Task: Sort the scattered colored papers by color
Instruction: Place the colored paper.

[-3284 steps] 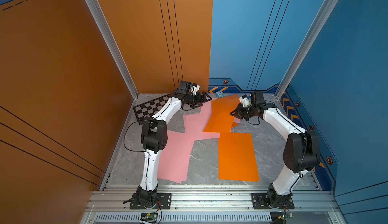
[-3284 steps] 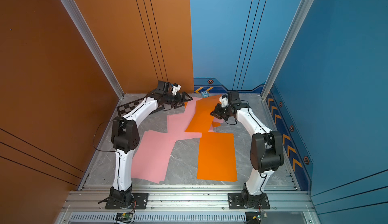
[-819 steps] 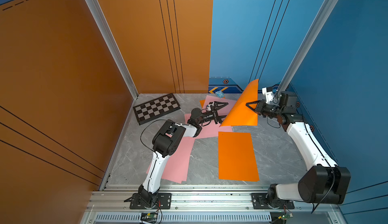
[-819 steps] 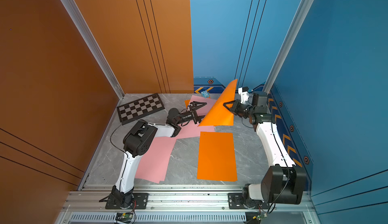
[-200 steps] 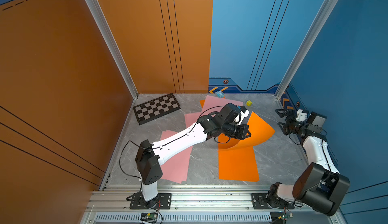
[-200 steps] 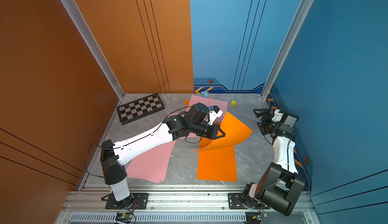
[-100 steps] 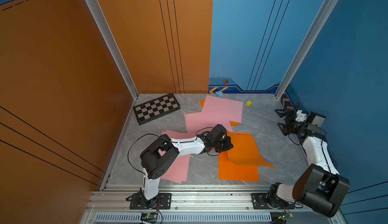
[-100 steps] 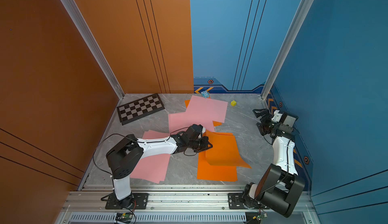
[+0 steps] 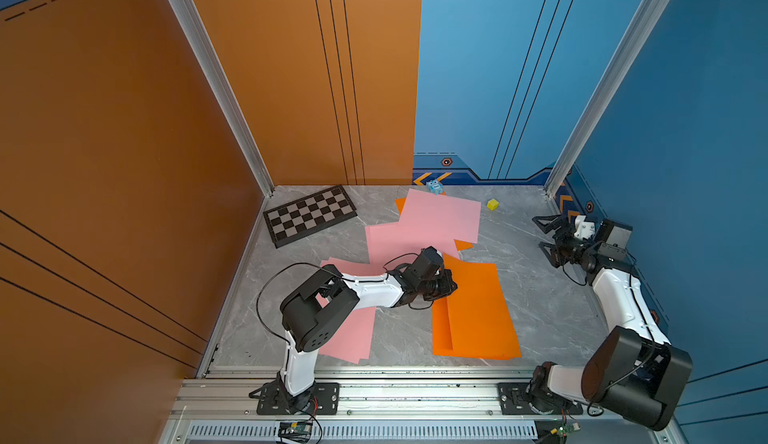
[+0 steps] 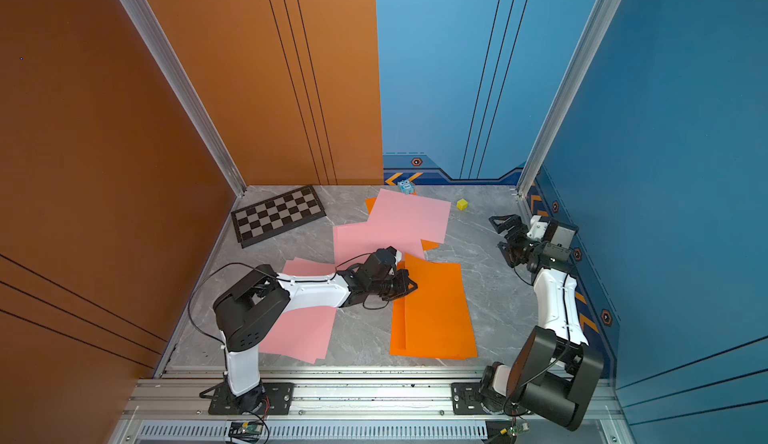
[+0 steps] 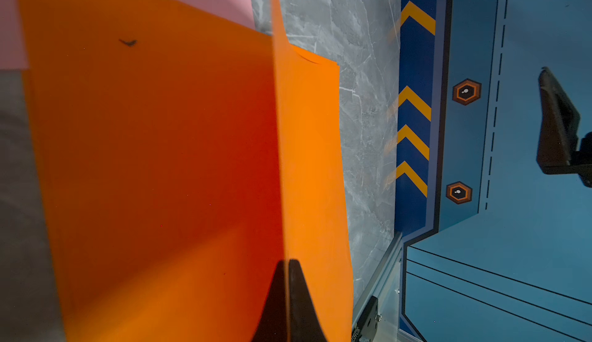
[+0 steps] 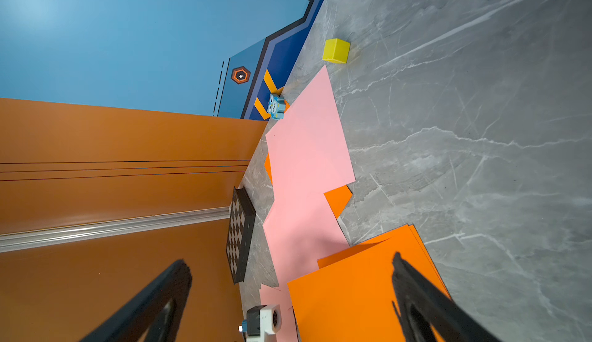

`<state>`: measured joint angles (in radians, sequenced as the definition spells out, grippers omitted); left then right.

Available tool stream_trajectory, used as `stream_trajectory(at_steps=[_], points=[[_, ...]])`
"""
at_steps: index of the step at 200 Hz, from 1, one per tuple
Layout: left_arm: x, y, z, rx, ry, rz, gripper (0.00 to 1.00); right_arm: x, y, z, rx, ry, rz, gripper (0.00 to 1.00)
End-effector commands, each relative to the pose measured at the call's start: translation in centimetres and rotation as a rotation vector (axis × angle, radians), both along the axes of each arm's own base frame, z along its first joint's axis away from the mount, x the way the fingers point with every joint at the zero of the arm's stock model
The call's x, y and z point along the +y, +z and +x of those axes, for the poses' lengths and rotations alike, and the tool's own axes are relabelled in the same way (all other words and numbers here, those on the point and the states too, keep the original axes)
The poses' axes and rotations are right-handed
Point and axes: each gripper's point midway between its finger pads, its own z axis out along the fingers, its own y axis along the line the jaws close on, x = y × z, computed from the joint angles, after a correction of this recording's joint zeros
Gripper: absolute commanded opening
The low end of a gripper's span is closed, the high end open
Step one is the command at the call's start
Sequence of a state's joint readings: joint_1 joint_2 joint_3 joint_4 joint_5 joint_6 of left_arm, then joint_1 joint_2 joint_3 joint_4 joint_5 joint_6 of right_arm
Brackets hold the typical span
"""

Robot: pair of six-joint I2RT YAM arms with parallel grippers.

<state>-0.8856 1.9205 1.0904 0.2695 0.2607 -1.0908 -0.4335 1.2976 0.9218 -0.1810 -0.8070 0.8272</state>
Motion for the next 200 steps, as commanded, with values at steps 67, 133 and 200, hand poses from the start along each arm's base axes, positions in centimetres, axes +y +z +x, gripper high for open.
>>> stream_trajectory(at_steps=[67,133,200], points=[[0.5,0.9,1.8,-0.067,-0.008,-0.001,0.0,1.9,-0.9,-0.1,0.012,0.076,-0.014,1.0],[0.2,0.0,1.3,-0.032,-0.011,0.002,0.03,2.5,-1.1,-0.1,0.018,0.097,-0.017,1.0],[1.8,0.0,1.0,-0.016,-0.006,0.059,0.65,3.4,-1.9,0.0,0.039,0.119,-0.027,1.0]])
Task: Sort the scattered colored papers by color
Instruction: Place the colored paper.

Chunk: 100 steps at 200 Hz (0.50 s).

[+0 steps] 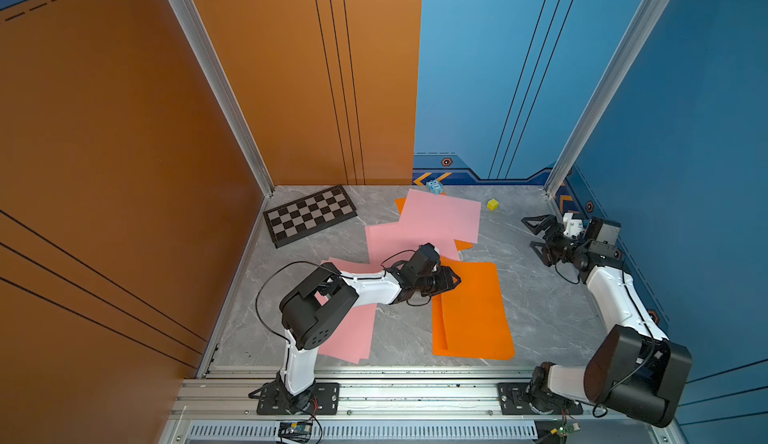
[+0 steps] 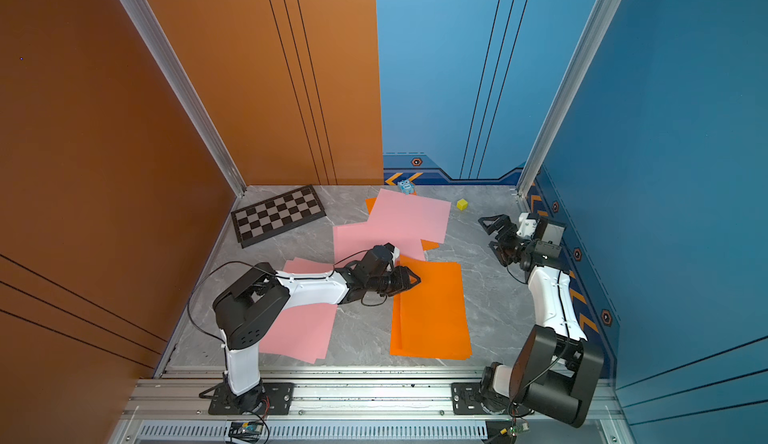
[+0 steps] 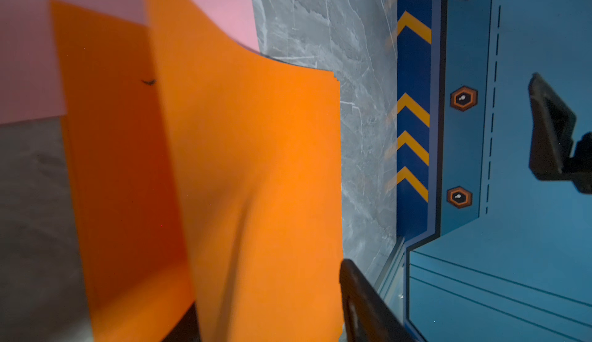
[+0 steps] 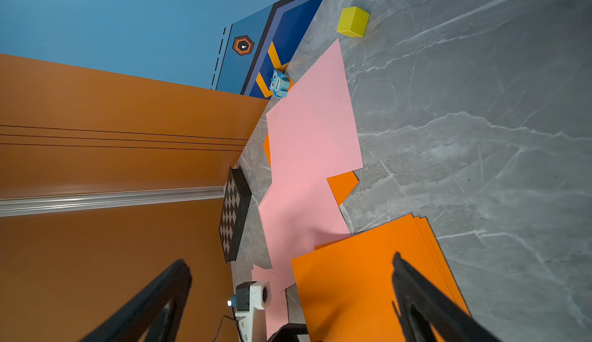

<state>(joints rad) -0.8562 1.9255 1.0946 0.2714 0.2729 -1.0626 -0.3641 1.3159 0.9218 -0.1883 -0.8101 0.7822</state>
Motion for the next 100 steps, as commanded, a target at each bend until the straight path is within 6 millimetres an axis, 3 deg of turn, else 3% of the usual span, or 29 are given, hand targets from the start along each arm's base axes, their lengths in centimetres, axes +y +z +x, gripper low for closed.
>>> stream_trajectory(at_steps=[1,50,79,100], points=[[1.2,0.0,-0.1,0.0,-0.01,0.06,0.66,0.8,-1.2,-0.2,0.034,0.028,-0.006,1.0],[6.9,1.8,1.4,-0.074,0.032,0.364,1.0,2.8,-3.1,0.5,0.085,0.085,-0.061,1.0],[10.2,2.4,3.3,-0.081,0.094,0.407,0.98,4.7,-4.8,1.4,0.131,0.141,-0.116,1.0],[11.5,2.8,5.3,-0.077,0.114,0.392,0.98,6.3,-5.9,2.4,0.158,0.187,-0.152,1.0]])
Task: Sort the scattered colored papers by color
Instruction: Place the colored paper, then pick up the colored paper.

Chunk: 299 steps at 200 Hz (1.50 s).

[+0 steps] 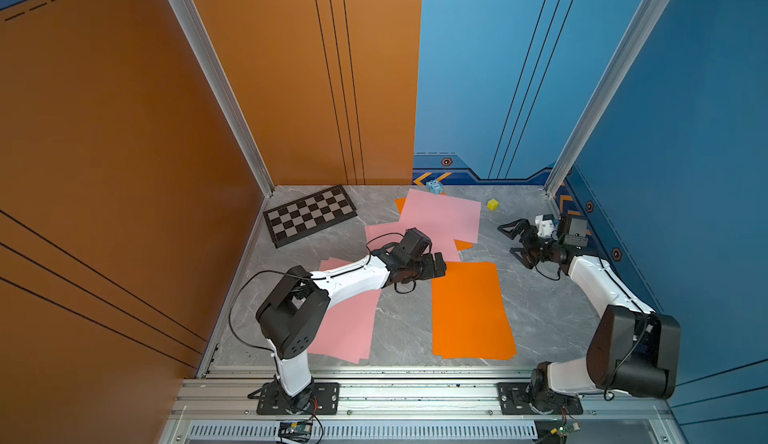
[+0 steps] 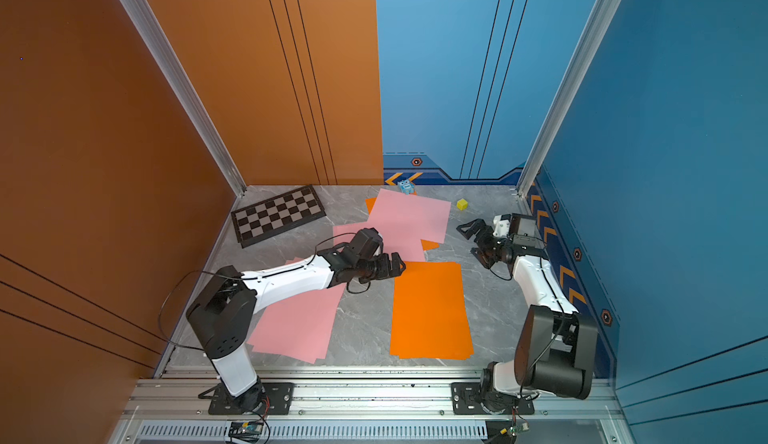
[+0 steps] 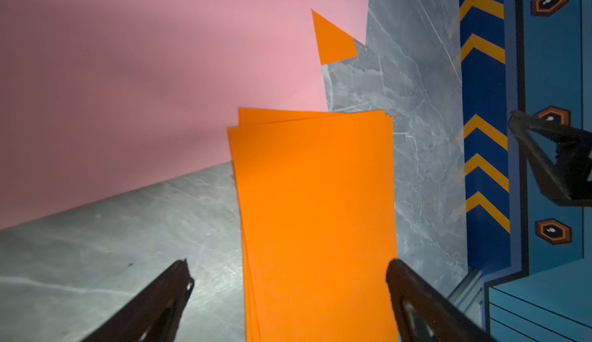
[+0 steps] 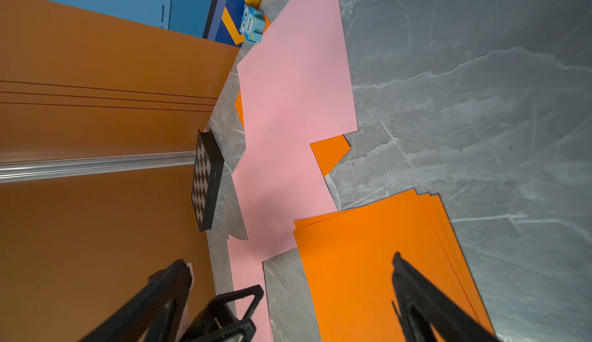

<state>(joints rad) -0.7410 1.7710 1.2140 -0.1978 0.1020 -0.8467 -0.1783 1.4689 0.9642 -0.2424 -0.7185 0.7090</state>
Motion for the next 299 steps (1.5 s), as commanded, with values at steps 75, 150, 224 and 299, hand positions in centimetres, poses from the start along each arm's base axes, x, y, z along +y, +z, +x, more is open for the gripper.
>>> stream_trajectory(at_steps=[75,150,224,299], points=[[4.5,-0.3,12.9,-0.003,0.066,-0.019,0.98,2.7,-5.0,7.8,0.1,0.094,-0.204,1.0],[2.9,-0.2,22.1,-0.155,-0.08,-0.089,0.98,2.8,-8.7,15.1,0.144,0.121,-0.339,1.0],[3.7,-3.1,27.3,-0.222,-0.057,-0.071,0.98,2.6,-10.9,19.5,0.127,0.075,-0.403,1.0],[5.6,-5.7,29.9,-0.216,0.038,-0.063,0.98,2.8,-13.4,20.2,0.171,0.058,-0.361,1.0]])
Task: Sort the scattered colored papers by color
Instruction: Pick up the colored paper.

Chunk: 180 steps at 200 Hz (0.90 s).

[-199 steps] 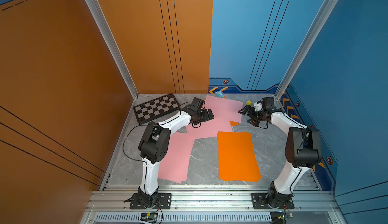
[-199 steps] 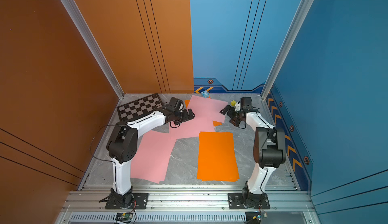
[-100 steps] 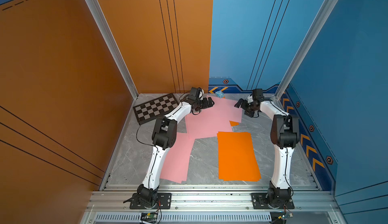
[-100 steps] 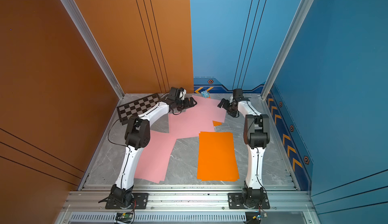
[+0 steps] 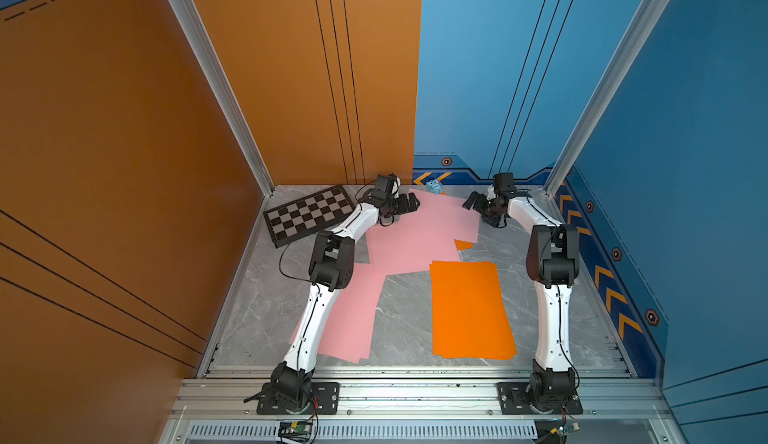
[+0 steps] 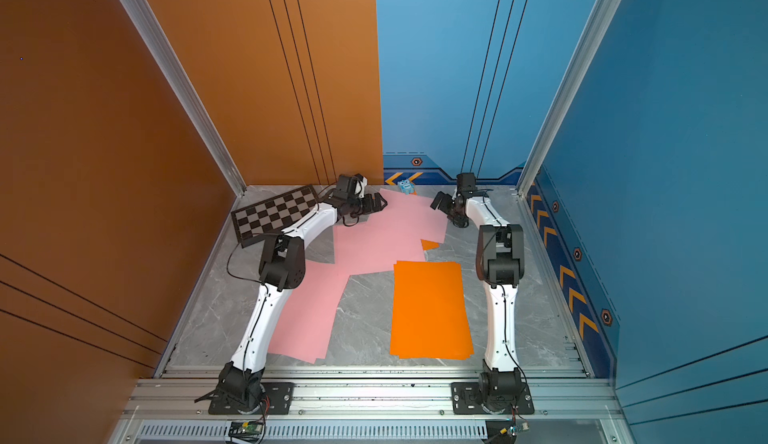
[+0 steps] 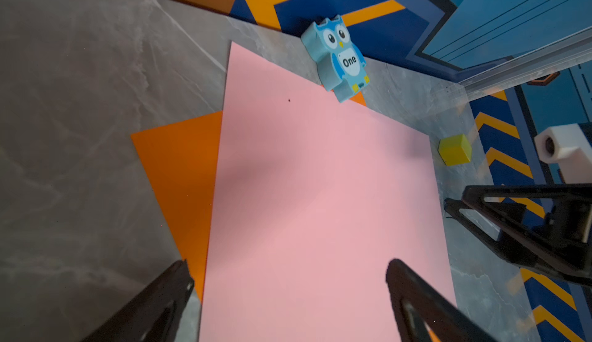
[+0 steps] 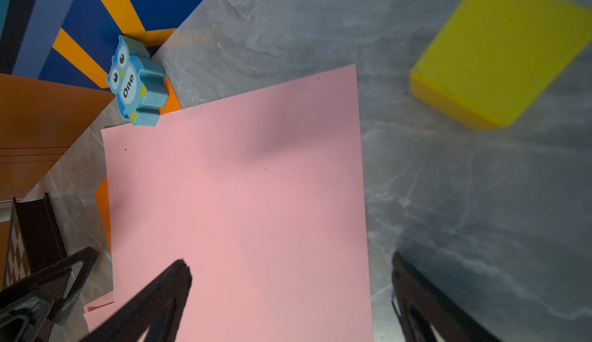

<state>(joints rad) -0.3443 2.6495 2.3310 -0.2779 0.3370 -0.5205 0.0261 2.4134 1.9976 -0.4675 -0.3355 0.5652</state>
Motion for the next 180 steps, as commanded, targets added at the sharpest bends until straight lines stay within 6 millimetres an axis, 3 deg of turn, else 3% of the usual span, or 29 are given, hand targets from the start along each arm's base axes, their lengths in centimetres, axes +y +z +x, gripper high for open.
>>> stream_trajectory(at_steps=[1,54,109,180], points=[[0.8,-1.6,1.0,0.014,0.032,-0.011,0.98,0.2,-2.6,-0.8,0.073,-0.017,0.008,1.0],[0.3,-3.6,0.6,0.076,0.037,-0.047,0.98,1.8,-3.2,-1.1,0.102,0.02,0.04,1.0],[-1.4,-3.8,-0.2,0.144,-0.008,-0.159,0.98,4.7,-4.3,-1.8,0.141,0.076,0.119,1.0],[-1.5,-2.3,0.1,0.149,-0.036,-0.288,0.98,6.5,-0.7,-0.9,0.063,0.094,0.275,1.0]])
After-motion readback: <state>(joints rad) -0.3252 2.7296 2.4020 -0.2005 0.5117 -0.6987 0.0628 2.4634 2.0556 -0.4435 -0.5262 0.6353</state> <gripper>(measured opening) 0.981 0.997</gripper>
